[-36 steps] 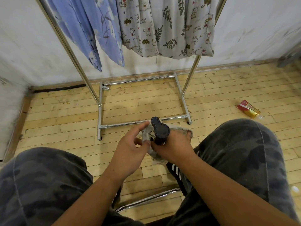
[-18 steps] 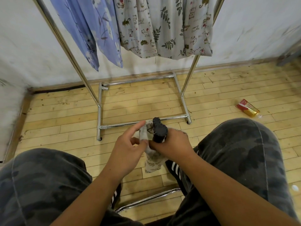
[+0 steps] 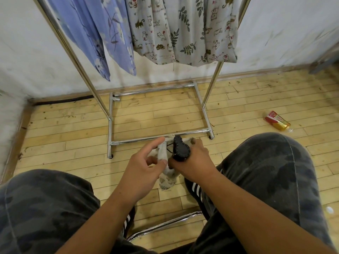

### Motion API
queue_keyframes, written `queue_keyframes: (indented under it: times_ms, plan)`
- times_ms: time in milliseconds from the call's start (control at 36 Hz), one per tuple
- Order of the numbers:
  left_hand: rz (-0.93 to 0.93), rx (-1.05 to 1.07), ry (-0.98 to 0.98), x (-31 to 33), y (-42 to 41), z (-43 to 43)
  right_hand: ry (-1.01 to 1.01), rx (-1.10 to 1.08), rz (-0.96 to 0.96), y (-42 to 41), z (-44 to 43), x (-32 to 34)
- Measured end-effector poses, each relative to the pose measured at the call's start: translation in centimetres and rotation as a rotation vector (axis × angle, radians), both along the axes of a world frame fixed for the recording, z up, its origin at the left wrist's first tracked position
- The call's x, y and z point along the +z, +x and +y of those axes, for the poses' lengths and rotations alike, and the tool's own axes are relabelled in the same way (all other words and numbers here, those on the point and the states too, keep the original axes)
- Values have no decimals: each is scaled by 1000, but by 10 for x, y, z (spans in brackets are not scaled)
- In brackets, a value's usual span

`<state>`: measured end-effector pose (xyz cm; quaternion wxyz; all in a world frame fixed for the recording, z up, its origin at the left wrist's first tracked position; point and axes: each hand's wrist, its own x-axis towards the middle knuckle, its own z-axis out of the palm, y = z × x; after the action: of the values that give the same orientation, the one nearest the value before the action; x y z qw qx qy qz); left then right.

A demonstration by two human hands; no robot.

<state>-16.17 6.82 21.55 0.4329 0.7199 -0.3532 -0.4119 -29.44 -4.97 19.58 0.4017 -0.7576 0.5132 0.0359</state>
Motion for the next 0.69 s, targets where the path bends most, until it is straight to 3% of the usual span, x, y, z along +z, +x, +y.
queue_keyframes:
  times_ms: [306, 556, 694]
  plan:
    - [-6, 46, -41, -3, 3, -3, 91, 32, -160, 2, -2, -1]
    - [11, 94, 171, -23, 11, -6, 35, 38, -290, 0, 1, 7]
    - [122, 164, 299, -29, 16, -5, -35, 152, -295, 0, 2, 14]
